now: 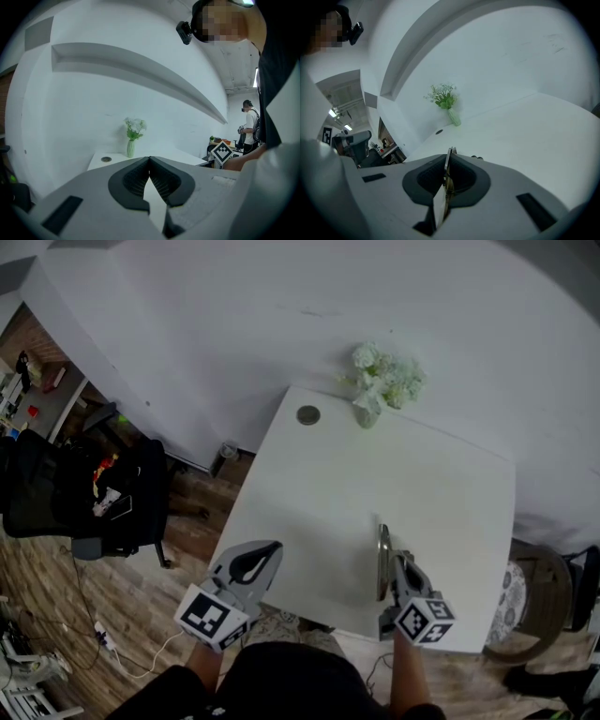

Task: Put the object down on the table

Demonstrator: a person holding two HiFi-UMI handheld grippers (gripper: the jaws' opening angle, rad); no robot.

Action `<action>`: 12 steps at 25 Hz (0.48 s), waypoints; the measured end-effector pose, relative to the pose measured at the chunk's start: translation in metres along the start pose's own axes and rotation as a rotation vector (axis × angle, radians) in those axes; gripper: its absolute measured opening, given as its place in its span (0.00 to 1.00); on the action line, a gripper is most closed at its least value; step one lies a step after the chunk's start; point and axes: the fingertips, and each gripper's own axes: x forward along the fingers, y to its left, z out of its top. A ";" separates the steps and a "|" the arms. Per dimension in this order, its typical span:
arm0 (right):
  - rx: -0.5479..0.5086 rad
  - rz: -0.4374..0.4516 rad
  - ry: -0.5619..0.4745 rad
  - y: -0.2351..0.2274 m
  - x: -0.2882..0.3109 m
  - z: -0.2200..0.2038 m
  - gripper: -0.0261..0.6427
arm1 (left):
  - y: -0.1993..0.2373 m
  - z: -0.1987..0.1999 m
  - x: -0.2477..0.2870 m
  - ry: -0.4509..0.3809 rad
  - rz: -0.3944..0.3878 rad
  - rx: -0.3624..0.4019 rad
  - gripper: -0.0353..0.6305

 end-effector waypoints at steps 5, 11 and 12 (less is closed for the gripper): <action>0.010 -0.004 0.035 -0.006 0.006 -0.011 0.05 | 0.002 -0.003 -0.006 0.006 0.020 -0.003 0.05; 0.017 -0.005 0.062 -0.008 0.011 -0.021 0.05 | 0.006 -0.004 -0.016 0.006 0.043 -0.004 0.05; 0.017 -0.005 0.067 -0.009 0.011 -0.022 0.05 | 0.006 -0.005 -0.017 0.006 0.046 -0.004 0.05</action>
